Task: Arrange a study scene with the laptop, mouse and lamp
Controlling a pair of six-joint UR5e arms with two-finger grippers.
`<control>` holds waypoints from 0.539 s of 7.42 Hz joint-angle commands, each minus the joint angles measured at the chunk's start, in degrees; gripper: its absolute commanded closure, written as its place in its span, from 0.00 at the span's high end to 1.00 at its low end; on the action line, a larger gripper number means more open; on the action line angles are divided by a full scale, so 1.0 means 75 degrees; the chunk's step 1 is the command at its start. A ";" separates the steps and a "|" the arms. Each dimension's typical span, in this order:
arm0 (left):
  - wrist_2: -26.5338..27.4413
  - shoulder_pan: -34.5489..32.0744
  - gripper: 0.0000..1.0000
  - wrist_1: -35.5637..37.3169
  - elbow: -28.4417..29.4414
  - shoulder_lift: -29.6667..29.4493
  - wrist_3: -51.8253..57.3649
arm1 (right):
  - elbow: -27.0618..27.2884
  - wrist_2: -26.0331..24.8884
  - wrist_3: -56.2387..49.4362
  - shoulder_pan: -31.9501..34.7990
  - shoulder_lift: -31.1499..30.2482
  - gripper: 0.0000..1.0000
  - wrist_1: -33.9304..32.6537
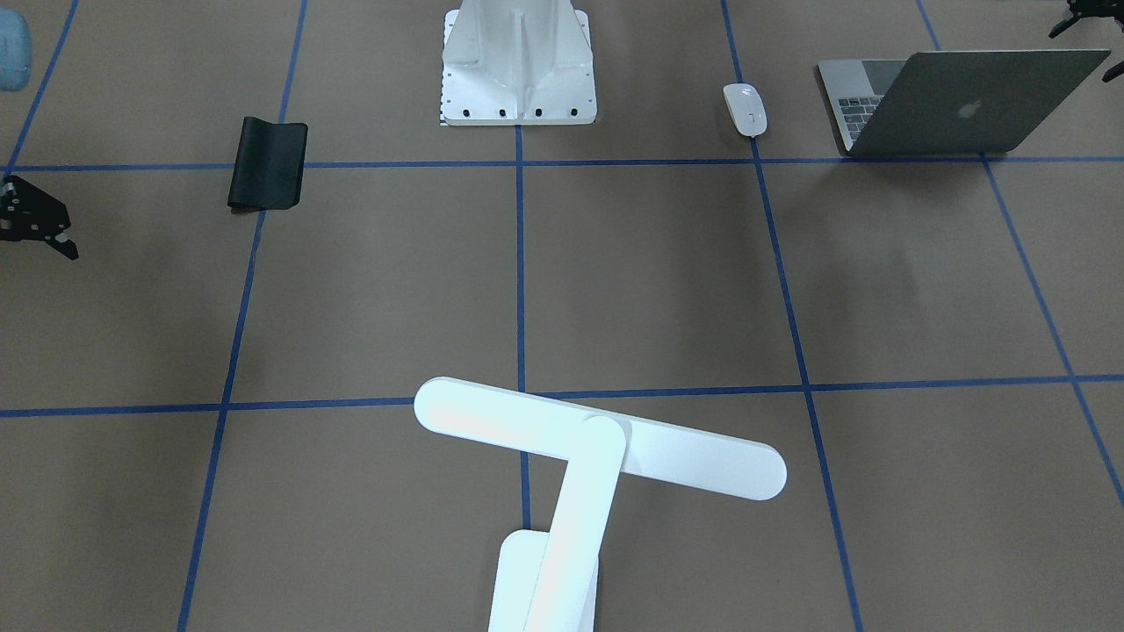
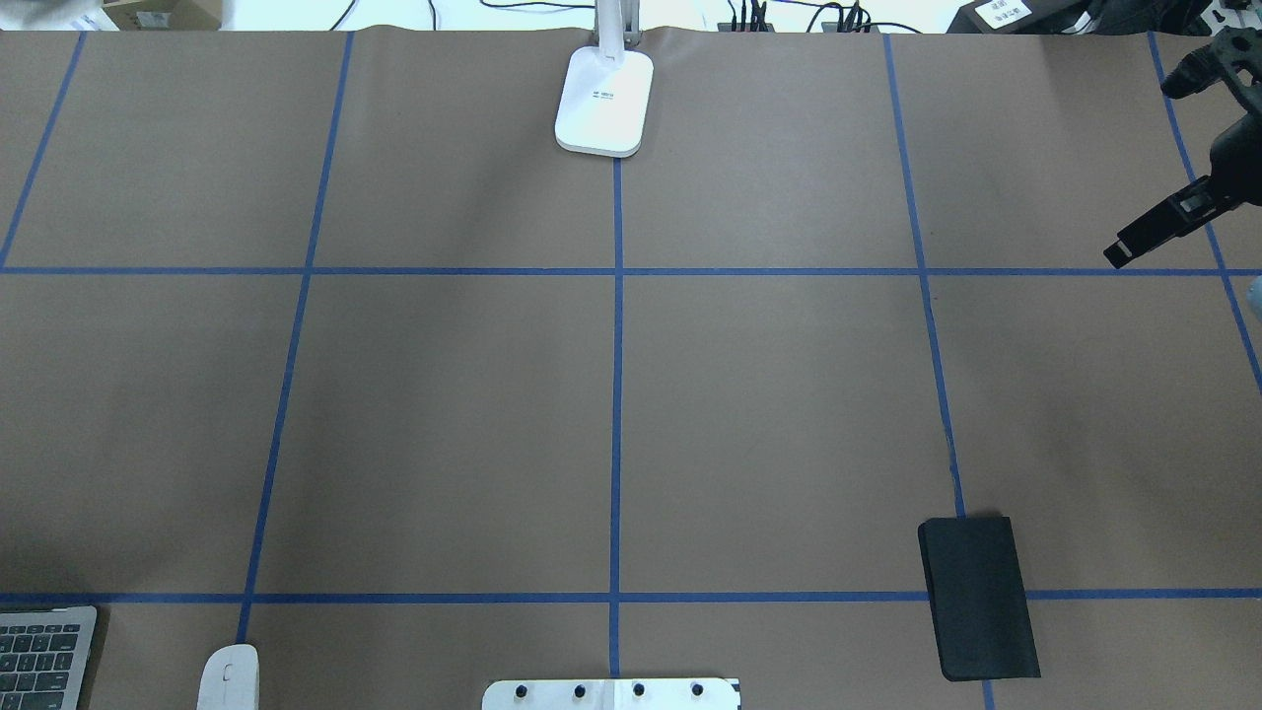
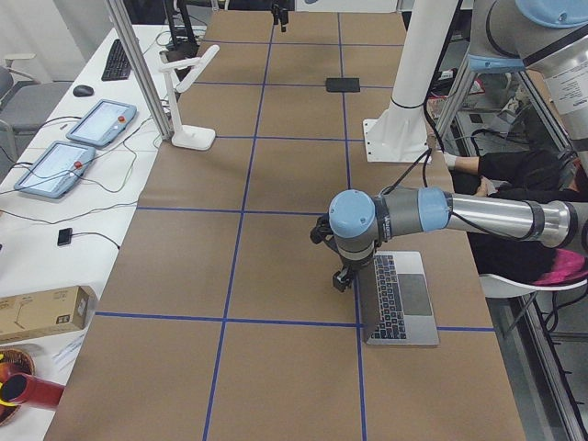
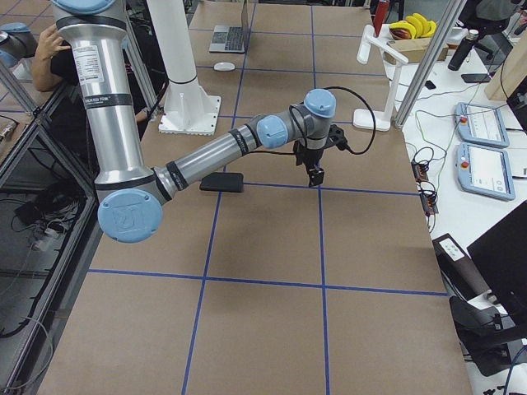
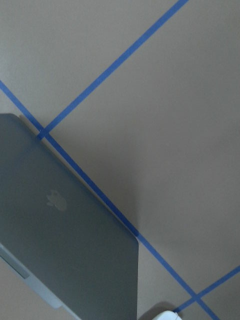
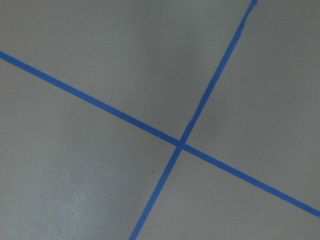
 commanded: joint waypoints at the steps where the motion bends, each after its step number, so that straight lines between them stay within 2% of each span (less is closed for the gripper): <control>1: -0.0108 0.0265 1.00 0.0131 0.0006 0.0069 0.0189 | 0.0012 -0.0009 -0.0028 -0.0001 -0.0038 1.00 0.0000; 4: -0.0050 0.0676 1.00 0.0084 0.0006 0.0034 0.0952 | 0.0012 -0.0149 -0.0028 0.0011 -0.0049 1.00 0.0000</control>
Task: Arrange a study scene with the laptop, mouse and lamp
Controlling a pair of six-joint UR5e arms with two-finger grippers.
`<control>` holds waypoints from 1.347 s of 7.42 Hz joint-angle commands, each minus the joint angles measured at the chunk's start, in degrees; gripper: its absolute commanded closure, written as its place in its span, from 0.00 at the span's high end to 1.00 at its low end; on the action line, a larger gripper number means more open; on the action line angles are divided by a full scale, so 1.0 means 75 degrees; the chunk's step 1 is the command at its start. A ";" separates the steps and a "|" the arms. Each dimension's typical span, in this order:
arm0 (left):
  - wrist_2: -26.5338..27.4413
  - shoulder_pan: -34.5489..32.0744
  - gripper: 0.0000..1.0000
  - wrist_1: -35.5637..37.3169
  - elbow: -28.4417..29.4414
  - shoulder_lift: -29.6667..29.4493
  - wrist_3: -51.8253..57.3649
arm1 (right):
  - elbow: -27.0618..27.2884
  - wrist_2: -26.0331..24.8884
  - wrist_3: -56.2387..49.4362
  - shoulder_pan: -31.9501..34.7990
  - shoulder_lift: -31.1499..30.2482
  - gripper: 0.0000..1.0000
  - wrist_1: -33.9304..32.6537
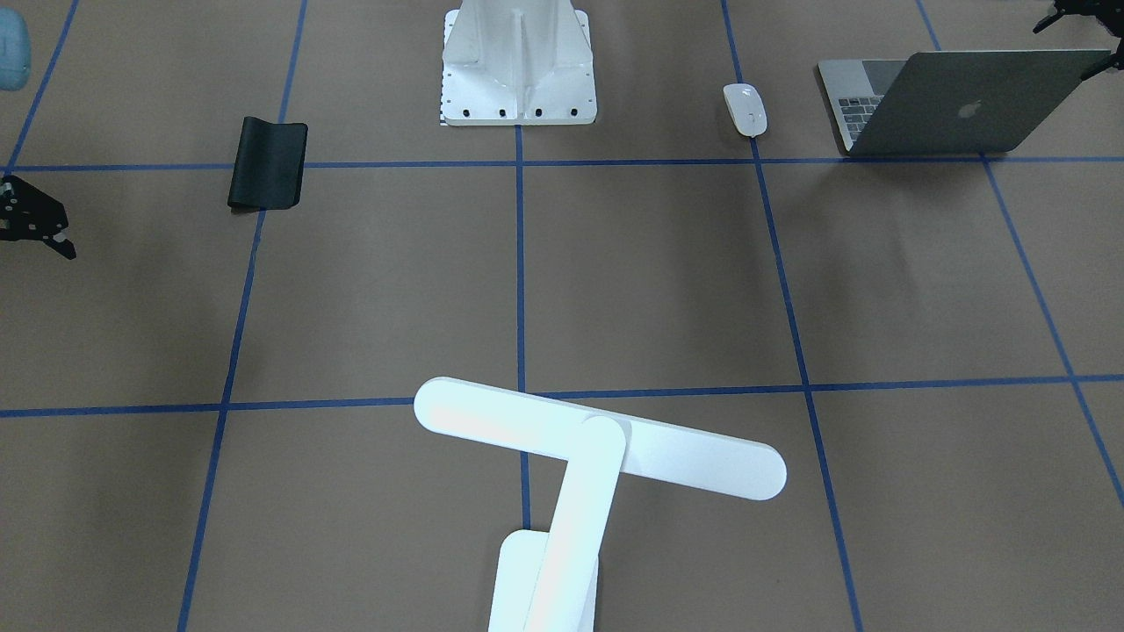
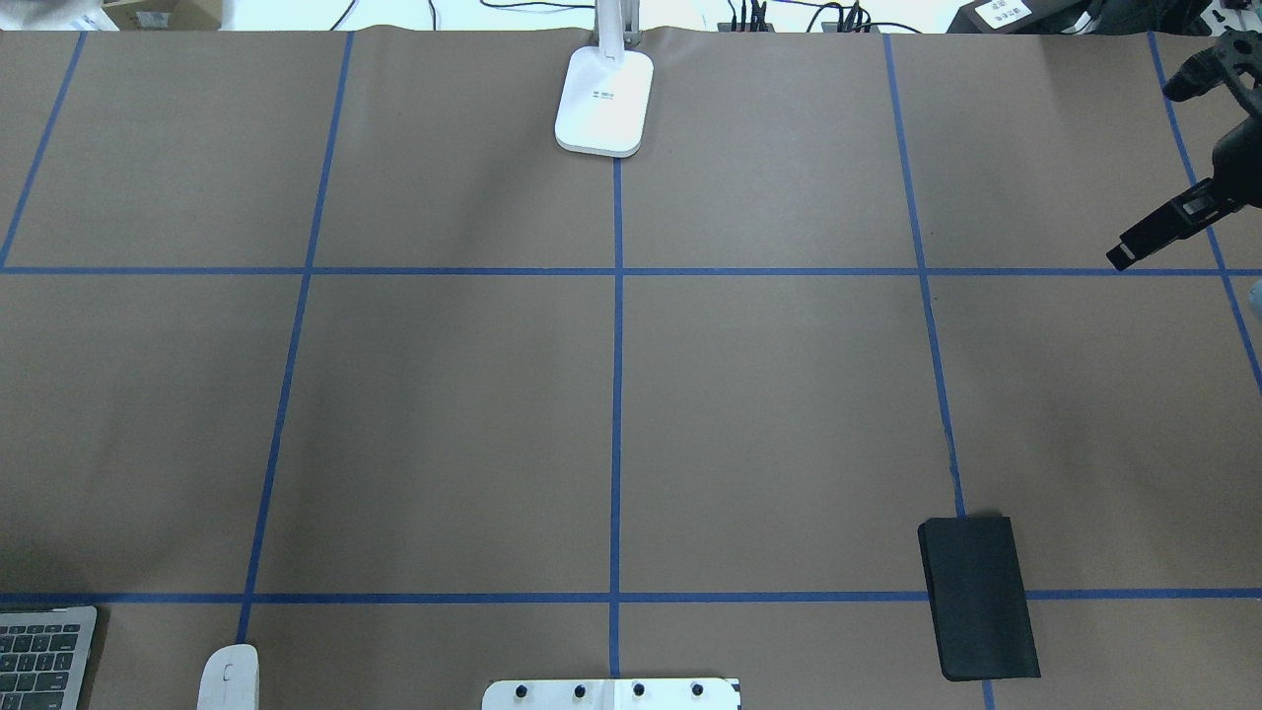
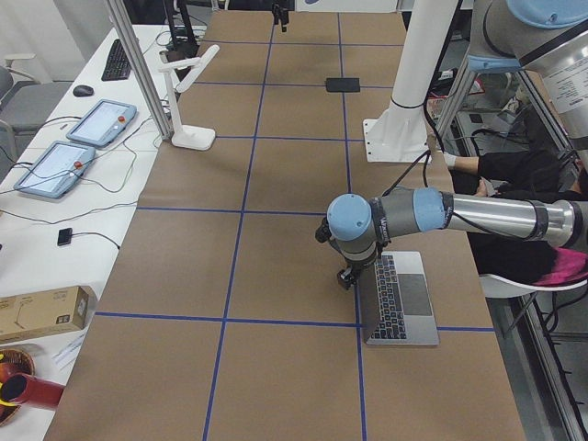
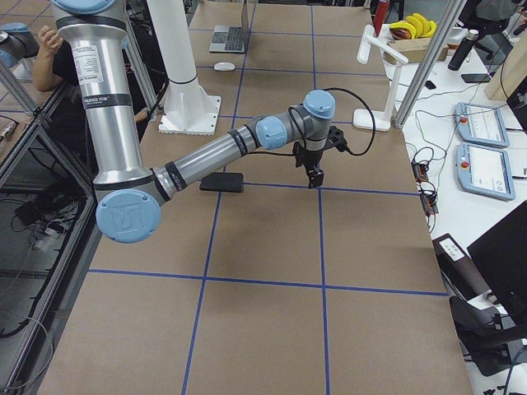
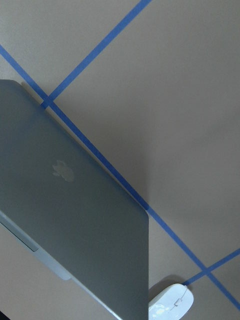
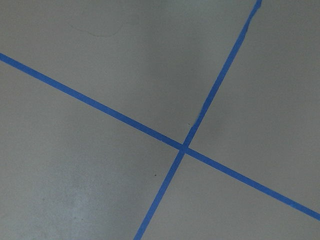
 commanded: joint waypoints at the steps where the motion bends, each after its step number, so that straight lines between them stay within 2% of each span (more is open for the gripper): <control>1: 0.0042 0.0280 1.00 -0.0039 0.0007 -0.0095 0.0247 | 0.0001 -0.0060 -0.0013 0.0002 -0.0016 1.00 0.0000; 6: 0.0054 0.0667 0.99 -0.0051 0.0171 -0.0119 0.0341 | 0.0001 -0.0072 -0.0013 0.0013 0.0019 1.00 0.0000; 7: 0.0054 0.0737 0.97 -0.0062 0.0218 -0.0142 0.0341 | 0.0001 -0.0072 -0.0024 0.0013 0.0019 1.00 0.0000; 9: 0.0065 0.0750 0.85 -0.0132 0.0462 -0.0469 0.0352 | 0.0001 -0.0072 -0.0024 0.0013 0.0031 1.00 0.0000; 10: 0.0066 0.0773 0.83 -0.0167 0.0581 -0.0575 0.0550 | -0.0011 -0.0072 -0.0024 0.0013 0.0031 1.00 0.0000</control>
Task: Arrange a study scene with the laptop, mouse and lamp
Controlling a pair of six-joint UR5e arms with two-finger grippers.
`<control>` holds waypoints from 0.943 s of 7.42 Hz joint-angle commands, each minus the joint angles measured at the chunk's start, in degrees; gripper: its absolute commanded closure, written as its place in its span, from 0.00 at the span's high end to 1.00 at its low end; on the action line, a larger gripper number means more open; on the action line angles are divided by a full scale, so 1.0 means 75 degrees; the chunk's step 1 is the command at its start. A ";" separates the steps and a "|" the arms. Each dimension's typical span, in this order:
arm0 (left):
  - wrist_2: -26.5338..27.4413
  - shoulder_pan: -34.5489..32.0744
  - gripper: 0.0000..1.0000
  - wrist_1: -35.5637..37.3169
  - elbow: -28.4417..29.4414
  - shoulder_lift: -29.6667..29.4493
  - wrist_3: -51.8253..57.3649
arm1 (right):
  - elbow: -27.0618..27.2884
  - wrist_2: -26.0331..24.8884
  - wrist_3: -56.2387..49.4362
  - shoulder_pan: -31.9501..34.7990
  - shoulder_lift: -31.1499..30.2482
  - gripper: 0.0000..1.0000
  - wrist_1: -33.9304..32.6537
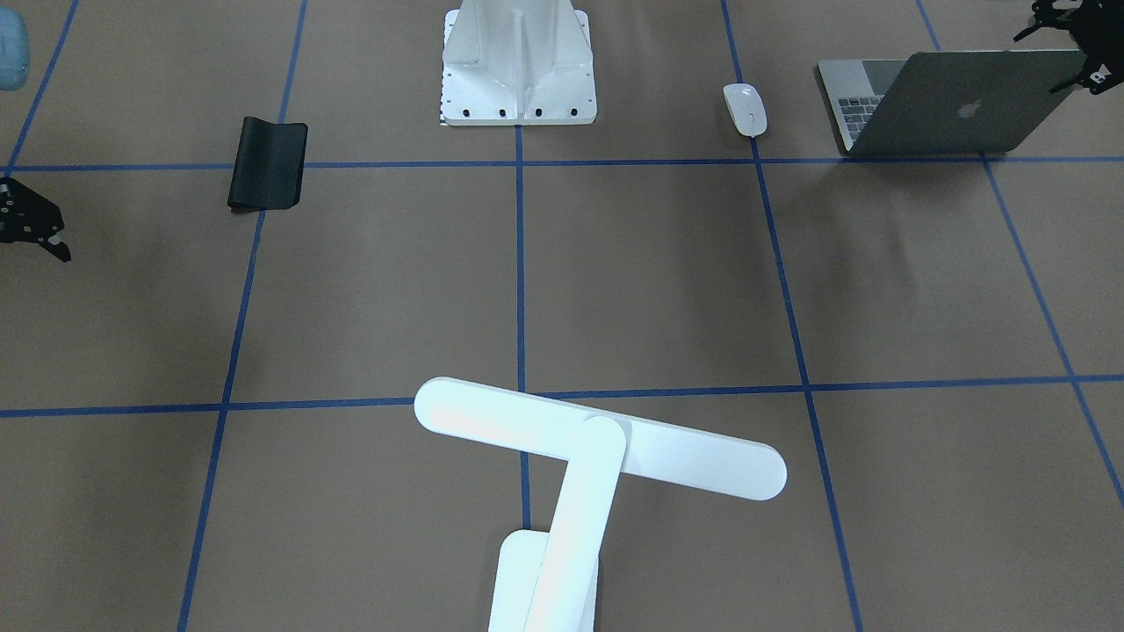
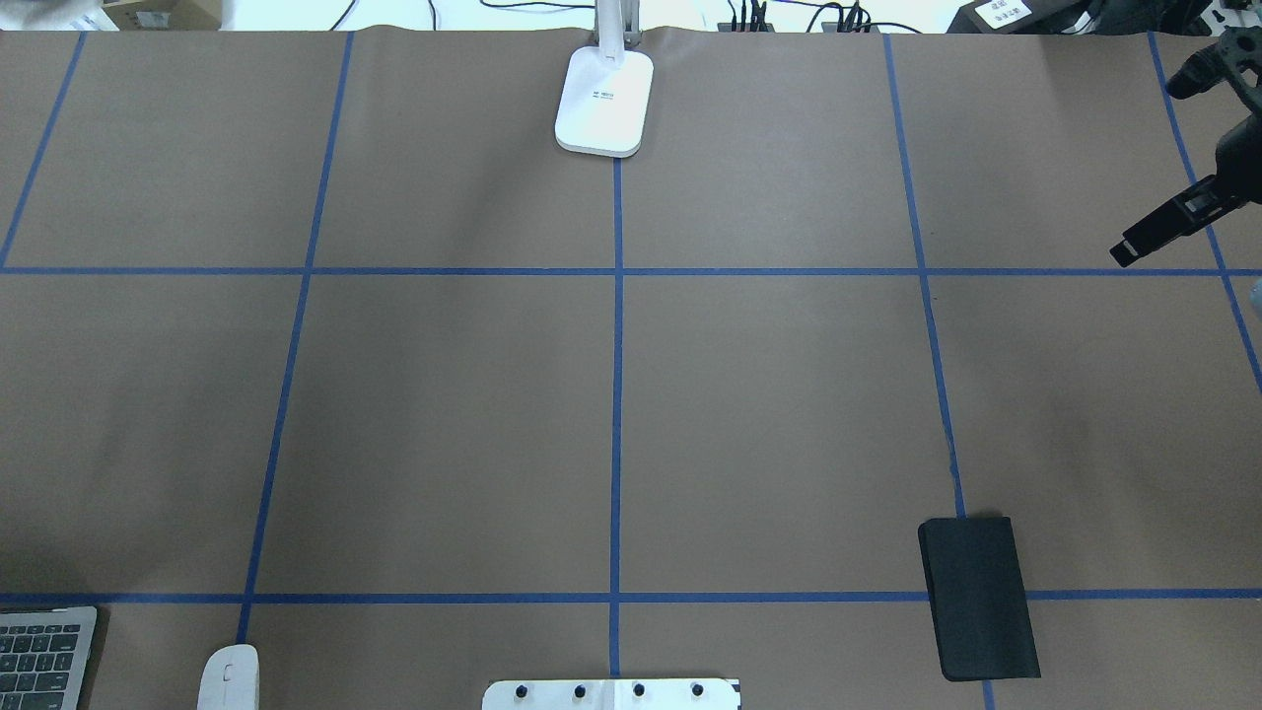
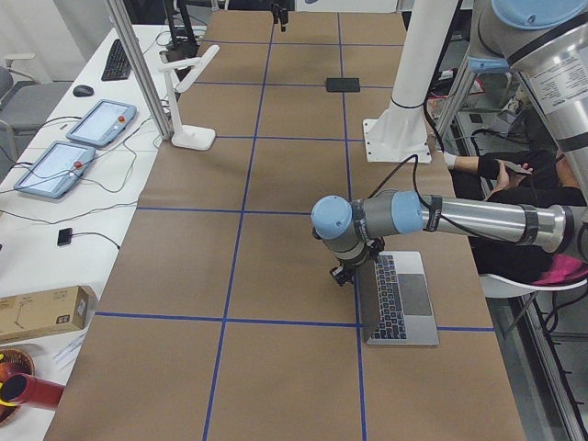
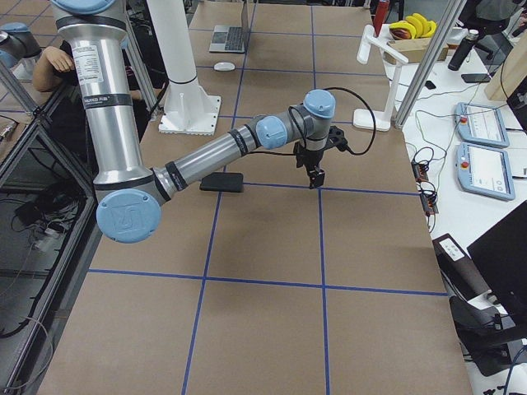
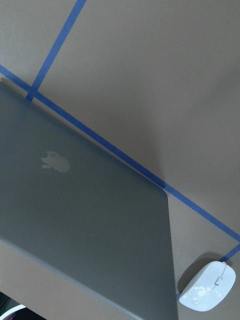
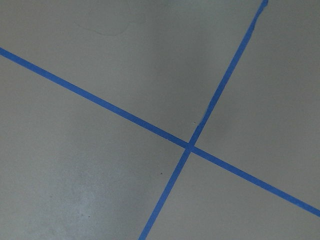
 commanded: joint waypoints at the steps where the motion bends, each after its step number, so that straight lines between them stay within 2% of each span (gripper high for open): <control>1: 0.0039 0.0103 0.82 -0.0050 0.0187 -0.0228 0.0247 | -0.0009 0.0000 -0.0001 0.0003 0.0004 1.00 0.0000; 4: 0.0192 0.0151 0.81 0.0009 0.0152 -0.0217 0.0459 | -0.0009 0.0000 -0.0001 0.0003 -0.0019 1.00 0.0000; 7: 0.0121 0.0058 0.84 0.0335 -0.0116 -0.0158 0.0470 | 0.0003 0.0000 -0.0001 0.0003 -0.0031 1.00 0.0000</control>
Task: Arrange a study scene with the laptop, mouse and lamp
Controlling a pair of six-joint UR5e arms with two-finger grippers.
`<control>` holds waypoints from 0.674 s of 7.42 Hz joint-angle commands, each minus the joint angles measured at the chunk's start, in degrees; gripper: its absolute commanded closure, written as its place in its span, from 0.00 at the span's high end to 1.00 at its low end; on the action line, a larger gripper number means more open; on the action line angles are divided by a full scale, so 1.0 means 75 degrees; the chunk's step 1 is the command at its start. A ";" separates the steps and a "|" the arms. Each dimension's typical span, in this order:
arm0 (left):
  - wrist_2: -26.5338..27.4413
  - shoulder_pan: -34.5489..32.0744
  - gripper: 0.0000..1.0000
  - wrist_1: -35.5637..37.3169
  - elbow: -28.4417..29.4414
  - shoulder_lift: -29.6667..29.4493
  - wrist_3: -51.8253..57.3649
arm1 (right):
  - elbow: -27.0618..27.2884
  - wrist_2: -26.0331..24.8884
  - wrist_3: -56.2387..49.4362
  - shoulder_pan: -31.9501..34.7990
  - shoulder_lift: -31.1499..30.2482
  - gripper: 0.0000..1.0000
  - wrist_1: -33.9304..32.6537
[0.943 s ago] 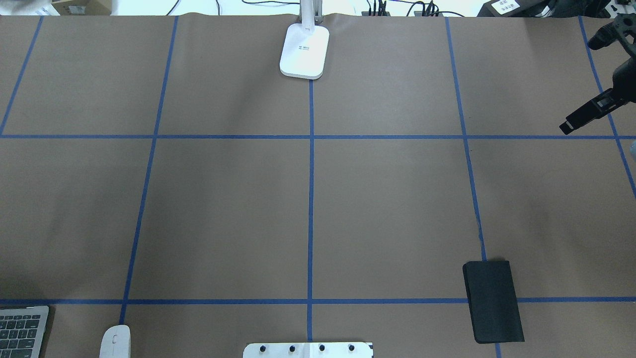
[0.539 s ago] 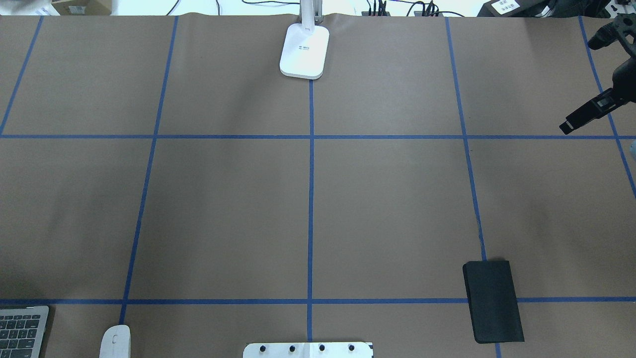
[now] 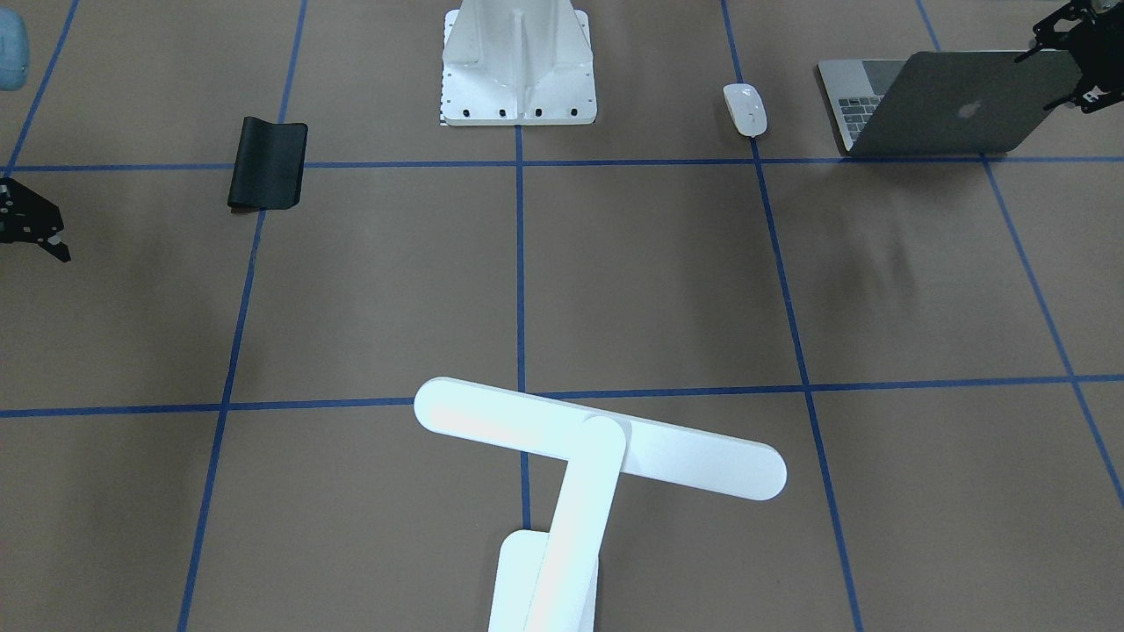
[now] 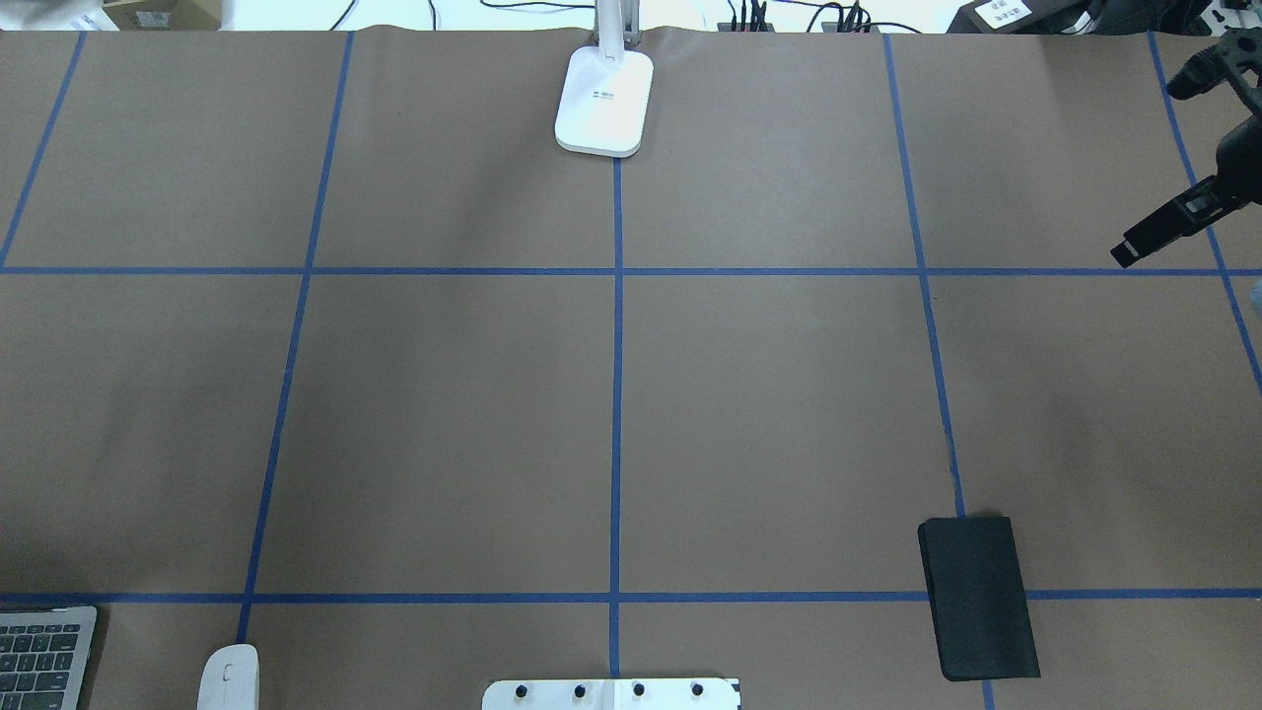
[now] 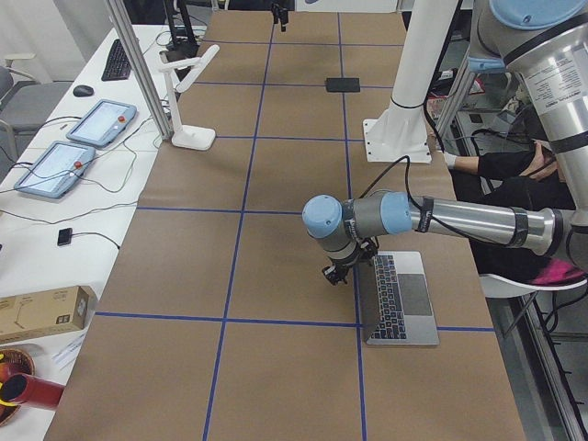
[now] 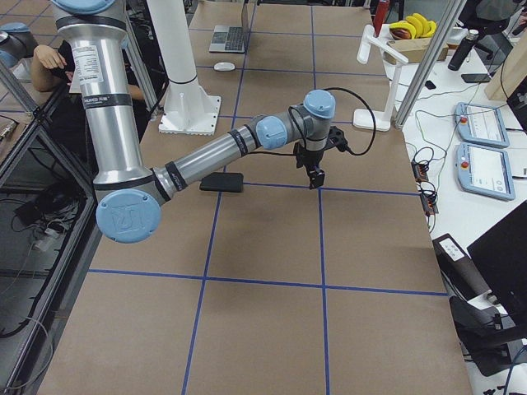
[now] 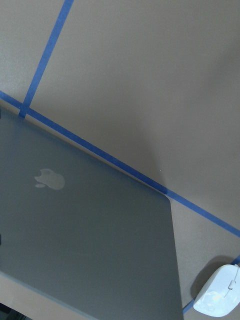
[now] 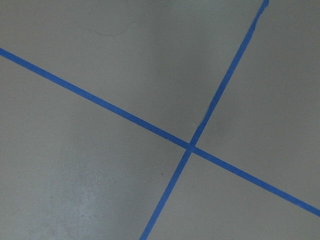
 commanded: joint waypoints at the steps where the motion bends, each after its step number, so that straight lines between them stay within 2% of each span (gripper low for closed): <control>1: -0.0026 -0.0036 0.86 0.0986 -0.0516 0.0054 0.0015 | 0.0002 -0.0012 0.0000 0.0000 -0.0010 1.00 0.0000; 3: -0.0026 -0.0024 0.87 0.2045 -0.0707 0.0066 0.0621 | 0.0002 -0.0012 0.0000 0.0000 -0.0010 1.00 0.0000; 5: -0.0340 0.0057 0.87 0.2072 -0.0730 0.0054 0.0613 | 0.0013 -0.0012 0.0000 0.0012 -0.0033 1.00 0.0000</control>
